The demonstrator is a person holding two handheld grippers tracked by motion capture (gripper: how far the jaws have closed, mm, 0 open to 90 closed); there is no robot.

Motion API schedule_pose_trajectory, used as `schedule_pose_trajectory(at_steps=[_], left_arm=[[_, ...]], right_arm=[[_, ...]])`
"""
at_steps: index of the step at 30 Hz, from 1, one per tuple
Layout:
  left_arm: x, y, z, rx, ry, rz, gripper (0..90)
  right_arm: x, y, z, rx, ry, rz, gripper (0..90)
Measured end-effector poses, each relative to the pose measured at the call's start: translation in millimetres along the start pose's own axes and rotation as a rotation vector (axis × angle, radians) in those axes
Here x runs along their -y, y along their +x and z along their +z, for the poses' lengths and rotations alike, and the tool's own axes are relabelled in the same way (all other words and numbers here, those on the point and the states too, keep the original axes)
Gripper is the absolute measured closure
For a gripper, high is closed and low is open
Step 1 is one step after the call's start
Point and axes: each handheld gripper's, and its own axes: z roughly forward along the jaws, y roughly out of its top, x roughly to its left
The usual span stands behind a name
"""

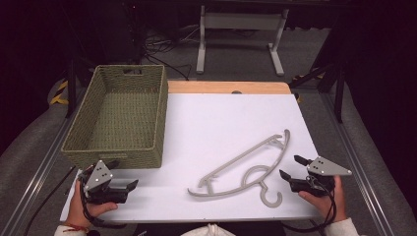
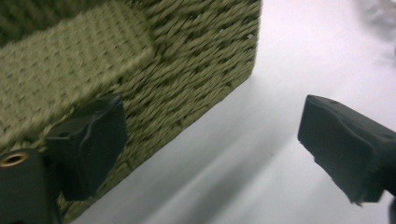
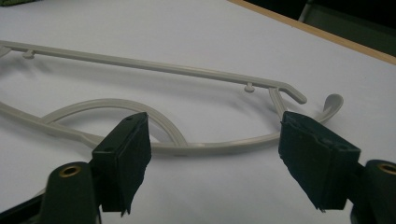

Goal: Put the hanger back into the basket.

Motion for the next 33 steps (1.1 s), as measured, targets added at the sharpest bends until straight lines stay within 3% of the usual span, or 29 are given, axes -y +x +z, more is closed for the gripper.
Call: schedule_pose_trajectory(at_steps=[5,8,15,23,28,33], left_arm=[[-2.8,-4.0,4.7,0.082,0.001,-0.006,15.9],[-3.6,-8.9,5.5,0.103,0.019,0.033,18.0],[-10.3,-13.5,3.3,0.139,0.009,0.042,22.1],[-18.4,-18.8,9.7,0.195,0.043,0.074,23.9],[-33.0,-29.6,14.4,0.217,0.074,0.115,30.4],[-47.5,-40.9,16.4,0.252,0.072,0.154,31.5]], right_arm=[[1.7,-3.0,-2.6,0.028,0.008,0.02,25.8],[1.6,-4.1,-1.2,0.038,0.017,0.025,25.9],[4.3,-5.2,2.7,0.04,0.048,0.032,26.6],[5.7,-7.9,2.1,0.048,0.056,0.053,27.0],[6.0,-8.2,2.6,0.054,0.064,0.057,27.0],[6.9,-8.7,2.4,0.052,0.065,0.06,27.0]])
